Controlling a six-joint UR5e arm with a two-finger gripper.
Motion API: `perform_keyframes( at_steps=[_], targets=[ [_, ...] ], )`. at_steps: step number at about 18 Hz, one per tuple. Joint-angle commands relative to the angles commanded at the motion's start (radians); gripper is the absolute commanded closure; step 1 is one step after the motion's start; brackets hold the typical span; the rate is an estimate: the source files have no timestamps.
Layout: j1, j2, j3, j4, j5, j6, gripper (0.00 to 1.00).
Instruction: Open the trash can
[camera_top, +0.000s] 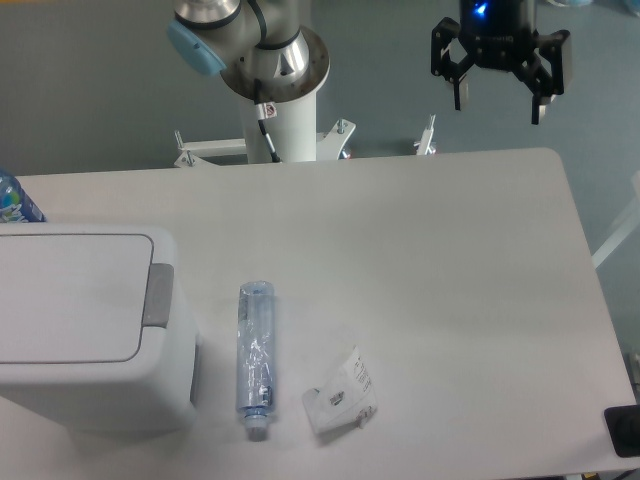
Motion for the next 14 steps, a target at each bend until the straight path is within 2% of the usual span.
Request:
perform_keyframes(
  at_steps=[4, 7, 9, 12, 14],
  targets=[
    [0.0, 0.0, 0.002, 0.0, 0.0, -0.012, 0.0],
    [-0.009, -0.006, 0.009, 0.011, 0.0, -0.104, 0.0],
    [-0.05, -0.035, 0.025, 0.07, 0.002, -0.226, 0.0],
    [-0.109, -0.078, 0.035, 0.173, 0.002, -0.489, 0.0],
    [-0.146, -0.089, 0.031, 0.205, 0.002, -0.613, 0.0]
  ],
)
